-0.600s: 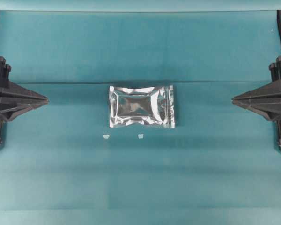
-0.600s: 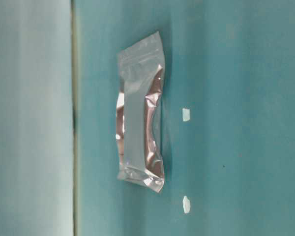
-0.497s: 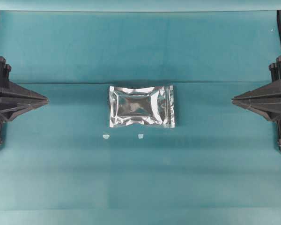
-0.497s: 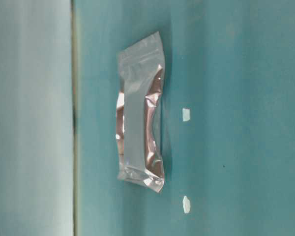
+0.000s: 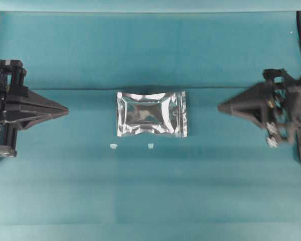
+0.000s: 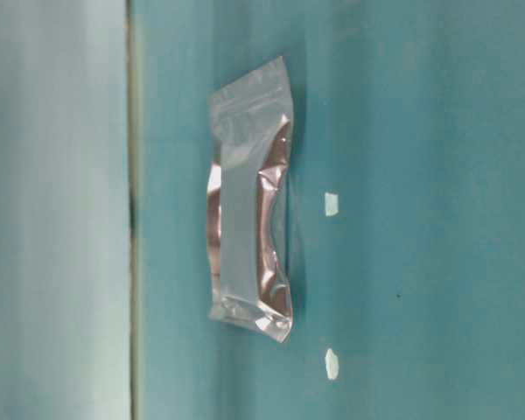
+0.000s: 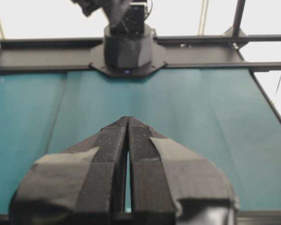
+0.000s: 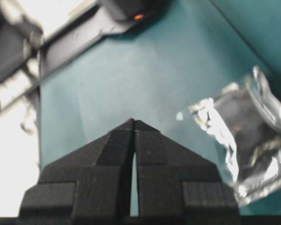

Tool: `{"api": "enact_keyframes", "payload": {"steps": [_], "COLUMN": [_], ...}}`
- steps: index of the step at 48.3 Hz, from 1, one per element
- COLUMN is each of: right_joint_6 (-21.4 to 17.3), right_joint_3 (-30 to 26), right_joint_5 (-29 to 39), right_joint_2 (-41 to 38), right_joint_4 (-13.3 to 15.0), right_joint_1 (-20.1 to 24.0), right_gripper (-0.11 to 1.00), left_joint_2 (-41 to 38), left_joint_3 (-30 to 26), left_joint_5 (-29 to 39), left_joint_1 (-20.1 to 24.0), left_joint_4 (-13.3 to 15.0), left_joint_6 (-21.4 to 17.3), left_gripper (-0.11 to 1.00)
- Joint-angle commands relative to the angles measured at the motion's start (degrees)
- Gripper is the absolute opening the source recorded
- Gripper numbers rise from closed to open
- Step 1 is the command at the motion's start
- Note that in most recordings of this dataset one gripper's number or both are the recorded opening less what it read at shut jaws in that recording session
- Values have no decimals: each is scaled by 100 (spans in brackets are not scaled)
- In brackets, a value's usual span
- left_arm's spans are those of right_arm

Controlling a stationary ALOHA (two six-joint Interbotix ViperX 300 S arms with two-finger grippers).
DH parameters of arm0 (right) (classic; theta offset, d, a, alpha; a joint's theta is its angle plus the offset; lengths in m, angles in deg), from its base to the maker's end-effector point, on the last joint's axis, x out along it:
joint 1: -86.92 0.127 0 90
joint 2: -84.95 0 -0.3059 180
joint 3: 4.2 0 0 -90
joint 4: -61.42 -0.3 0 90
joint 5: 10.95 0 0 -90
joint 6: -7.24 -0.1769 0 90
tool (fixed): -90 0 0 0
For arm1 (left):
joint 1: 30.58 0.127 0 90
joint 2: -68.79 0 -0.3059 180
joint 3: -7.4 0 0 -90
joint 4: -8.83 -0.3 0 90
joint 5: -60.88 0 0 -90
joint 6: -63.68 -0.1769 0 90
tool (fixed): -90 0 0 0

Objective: Hand over the silver zip bag and make it stand upright.
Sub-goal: 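Move the right gripper left toward the silver zip bag, then lower the open right gripper onto the bag's right edge and close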

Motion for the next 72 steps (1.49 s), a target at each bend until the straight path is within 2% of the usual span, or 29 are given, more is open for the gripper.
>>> {"api": "enact_keyframes", "payload": {"steps": [1,11,20,23,28,35,37,41,59,72], "right_joint_6": [-554,-1046,-1424,-1591,-1995,-2637,-2733,-2786,-2786,-2795], "right_joint_3": [-149,-149,-193,-193,-149,-35,18,149,334,-44], "right_joint_5": [0,237,220,-18,-527,-396,-369,-343,-290,-466], "right_joint_2": [-123,-413,-826,-958,-1160,-1433,-1503,-1661,-2514,-3313], "right_joint_4": [-44,-70,-88,-123,-202,-281,-281,-281,-281,-299], "right_joint_1": [-264,-738,-853,-853,-853,-888,-888,-905,-940,-879], "right_gripper": [0,0,1,5,26,68,80,92,92,92], "left_joint_2": [-26,-9,-9,-26,-26,-26,-26,-44,-79,-97], "left_joint_3": [-167,-167,-193,-193,-229,-281,-281,-290,-281,-290], "left_joint_5": [-9,-9,-9,35,290,466,492,545,738,765], "left_joint_1": [9,18,26,62,88,123,141,176,272,281], "left_joint_4": [-18,-18,-18,-18,-9,-18,-18,-9,-18,-9], "left_joint_6": [0,-9,-9,-9,0,-9,-9,-9,0,9], "left_gripper": [0,0,0,0,0,0,0,0,0,0]}}
